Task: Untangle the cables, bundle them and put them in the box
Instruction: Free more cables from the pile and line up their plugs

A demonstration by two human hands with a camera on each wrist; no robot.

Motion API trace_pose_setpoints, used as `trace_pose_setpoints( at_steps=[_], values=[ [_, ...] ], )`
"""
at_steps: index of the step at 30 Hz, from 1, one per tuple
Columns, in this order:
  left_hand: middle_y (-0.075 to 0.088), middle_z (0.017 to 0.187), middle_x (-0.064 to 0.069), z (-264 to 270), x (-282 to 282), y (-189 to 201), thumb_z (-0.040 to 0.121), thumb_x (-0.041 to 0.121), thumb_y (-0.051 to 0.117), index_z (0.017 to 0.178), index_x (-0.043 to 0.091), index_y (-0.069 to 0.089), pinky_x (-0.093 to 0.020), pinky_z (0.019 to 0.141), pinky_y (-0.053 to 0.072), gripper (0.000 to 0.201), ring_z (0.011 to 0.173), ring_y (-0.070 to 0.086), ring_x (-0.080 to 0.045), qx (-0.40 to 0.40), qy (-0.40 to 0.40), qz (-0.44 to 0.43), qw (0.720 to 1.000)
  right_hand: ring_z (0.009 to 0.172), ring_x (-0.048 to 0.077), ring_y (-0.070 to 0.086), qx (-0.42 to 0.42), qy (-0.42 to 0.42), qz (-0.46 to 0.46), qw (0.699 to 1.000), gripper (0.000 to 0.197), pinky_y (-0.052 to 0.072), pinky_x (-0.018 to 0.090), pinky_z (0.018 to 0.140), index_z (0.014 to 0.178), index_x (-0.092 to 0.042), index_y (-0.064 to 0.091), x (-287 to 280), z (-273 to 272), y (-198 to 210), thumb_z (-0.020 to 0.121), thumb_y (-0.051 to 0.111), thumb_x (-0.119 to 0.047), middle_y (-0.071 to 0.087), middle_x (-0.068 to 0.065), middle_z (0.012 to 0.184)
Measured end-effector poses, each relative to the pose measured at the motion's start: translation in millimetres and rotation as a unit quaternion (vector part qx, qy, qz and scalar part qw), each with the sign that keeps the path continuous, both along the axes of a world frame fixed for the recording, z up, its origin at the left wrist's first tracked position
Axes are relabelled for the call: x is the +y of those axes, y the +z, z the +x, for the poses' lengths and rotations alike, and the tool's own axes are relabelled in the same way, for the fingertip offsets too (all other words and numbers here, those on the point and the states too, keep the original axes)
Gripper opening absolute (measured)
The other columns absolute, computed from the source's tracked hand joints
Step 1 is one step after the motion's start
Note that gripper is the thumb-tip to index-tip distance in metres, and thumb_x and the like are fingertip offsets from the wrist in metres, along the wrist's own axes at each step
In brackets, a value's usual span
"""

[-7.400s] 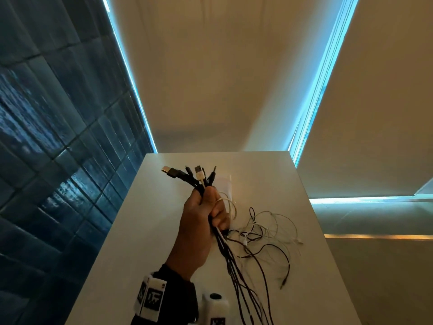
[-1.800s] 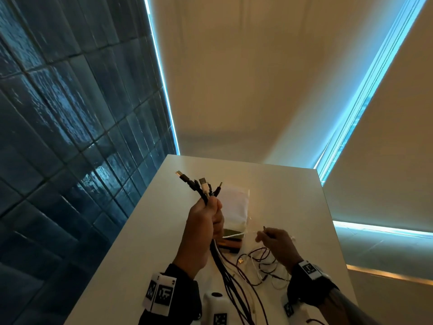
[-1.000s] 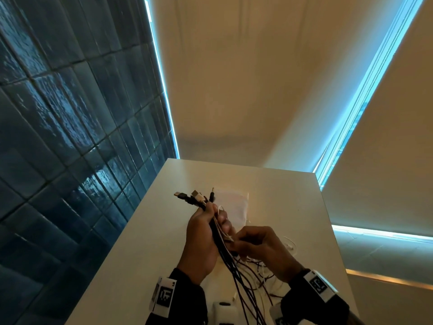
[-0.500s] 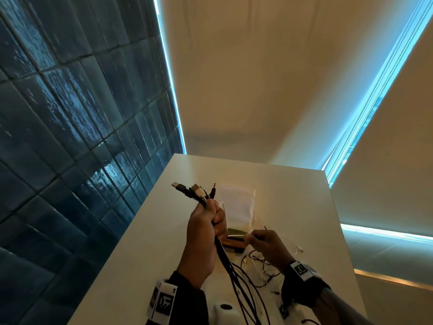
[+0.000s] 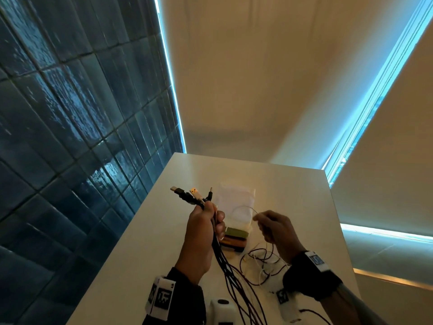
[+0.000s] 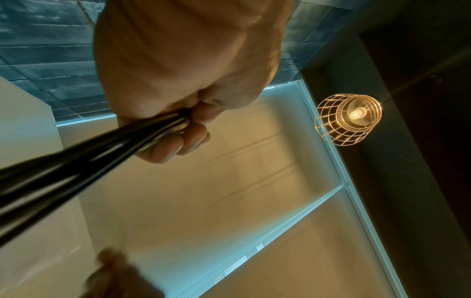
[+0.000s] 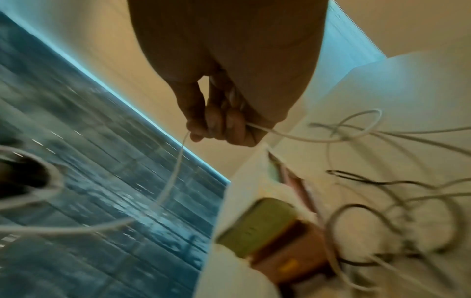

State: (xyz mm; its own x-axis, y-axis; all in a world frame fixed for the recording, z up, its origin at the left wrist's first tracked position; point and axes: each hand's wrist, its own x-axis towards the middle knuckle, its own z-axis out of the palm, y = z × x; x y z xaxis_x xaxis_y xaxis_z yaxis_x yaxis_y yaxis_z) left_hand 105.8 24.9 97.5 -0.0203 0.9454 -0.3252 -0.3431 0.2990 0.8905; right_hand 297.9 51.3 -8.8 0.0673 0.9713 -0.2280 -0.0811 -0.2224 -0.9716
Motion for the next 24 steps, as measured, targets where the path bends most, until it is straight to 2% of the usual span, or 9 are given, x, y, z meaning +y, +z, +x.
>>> trace_pose_setpoints(
  at_steps=[3, 5, 8, 10, 13, 18, 20, 22, 24],
  values=[
    [0.053, 0.064, -0.004, 6, 0, -3, 0.105, 0.019, 0.032, 0.085, 0.011, 0.043, -0.028, 0.052, 0.03, 0.024, 0.049, 0.039, -0.013, -0.002, 0.015, -0.026, 1.0, 0.05, 0.012, 0.035, 0.059, 0.045, 0.073, 0.995, 0.015, 0.022, 0.027, 0.048, 0.096, 0.002, 0.066, -15, -17, 41, 0.092, 0.058, -0.01, 0.054, 0.009, 0.07],
    [0.056, 0.067, -0.006, 8, -1, -4, 0.105, 0.02, 0.034, 0.087, 0.011, 0.045, -0.029, 0.054, 0.034, 0.023, 0.052, 0.043, -0.014, -0.014, 0.026, -0.037, 0.999, 0.049, 0.007, 0.041, 0.065, 0.087, 0.11, 0.988, 0.012, 0.03, 0.019, 0.046, 0.095, 0.005, 0.065, -27, -27, 61, 0.091, 0.058, -0.004, 0.057, 0.005, 0.067],
    [0.059, 0.07, -0.009, 9, -1, -2, 0.104, 0.022, 0.037, 0.097, 0.007, 0.05, -0.03, 0.058, 0.042, 0.021, 0.058, 0.05, -0.017, -0.045, 0.047, -0.046, 0.997, 0.051, 0.0, 0.055, 0.043, 0.164, 0.138, 0.976, 0.01, 0.041, 0.01, 0.05, 0.092, 0.012, 0.064, -42, -37, 77, 0.089, 0.06, 0.003, 0.064, -0.005, 0.063],
    [0.061, 0.07, -0.009, 8, -1, -1, 0.104, 0.023, 0.038, 0.101, 0.007, 0.051, -0.031, 0.058, 0.044, 0.021, 0.06, 0.052, -0.018, -0.069, 0.053, -0.049, 0.995, 0.059, 0.005, 0.059, 0.011, 0.199, 0.147, 0.969, 0.01, 0.045, 0.014, 0.058, 0.091, 0.01, 0.067, -47, -40, 78, 0.086, 0.065, 0.001, 0.067, 0.0, 0.068],
    [0.059, 0.066, -0.007, 7, -3, 2, 0.105, 0.025, 0.035, 0.097, 0.008, 0.048, -0.03, 0.054, 0.043, 0.022, 0.054, 0.051, -0.017, -0.126, 0.034, -0.051, 0.99, 0.061, 0.013, 0.054, -0.027, 0.227, 0.141, 0.963, 0.009, 0.043, 0.02, 0.06, 0.085, 0.005, 0.069, -51, -38, 74, 0.085, 0.068, -0.004, 0.062, 0.008, 0.068],
    [0.039, 0.06, 0.001, 0, -6, 9, 0.103, 0.022, 0.034, 0.079, 0.014, 0.041, -0.024, 0.043, 0.031, 0.027, 0.045, 0.029, -0.01, -0.217, 0.014, -0.009, 0.976, 0.055, 0.012, 0.039, 0.004, 0.23, 0.07, 0.971, 0.025, 0.027, 0.024, 0.053, 0.079, -0.002, 0.069, -48, -25, 52, 0.078, 0.072, -0.027, 0.049, 0.007, 0.063],
    [0.037, 0.059, 0.002, -1, -9, 10, 0.103, 0.022, 0.034, 0.077, 0.014, 0.042, -0.023, 0.042, 0.029, 0.028, 0.045, 0.026, -0.009, -0.22, 0.007, 0.01, 0.975, 0.053, 0.01, 0.035, 0.002, 0.205, 0.053, 0.977, 0.025, 0.023, 0.024, 0.052, 0.077, -0.007, 0.07, -44, -20, 36, 0.082, 0.072, -0.031, 0.048, 0.001, 0.06],
    [0.035, 0.059, 0.002, -2, -12, 10, 0.104, 0.022, 0.033, 0.076, 0.014, 0.04, -0.022, 0.041, 0.029, 0.031, 0.045, 0.024, -0.009, -0.208, 0.003, 0.028, 0.978, 0.05, 0.007, 0.035, -0.027, 0.175, 0.048, 0.983, 0.026, 0.026, 0.019, 0.05, 0.075, -0.005, 0.071, -40, -16, 18, 0.086, 0.067, -0.028, 0.048, -0.004, 0.056],
    [0.033, 0.058, 0.002, -1, -15, 10, 0.105, 0.022, 0.031, 0.074, 0.014, 0.039, -0.022, 0.041, 0.028, 0.033, 0.045, 0.023, -0.009, -0.186, 0.003, 0.043, 0.982, 0.053, 0.008, 0.038, -0.07, 0.159, 0.05, 0.983, 0.028, 0.03, 0.019, 0.051, 0.076, -0.004, 0.072, -34, -13, -2, 0.089, 0.064, -0.027, 0.048, 0.002, 0.058]
  ],
)
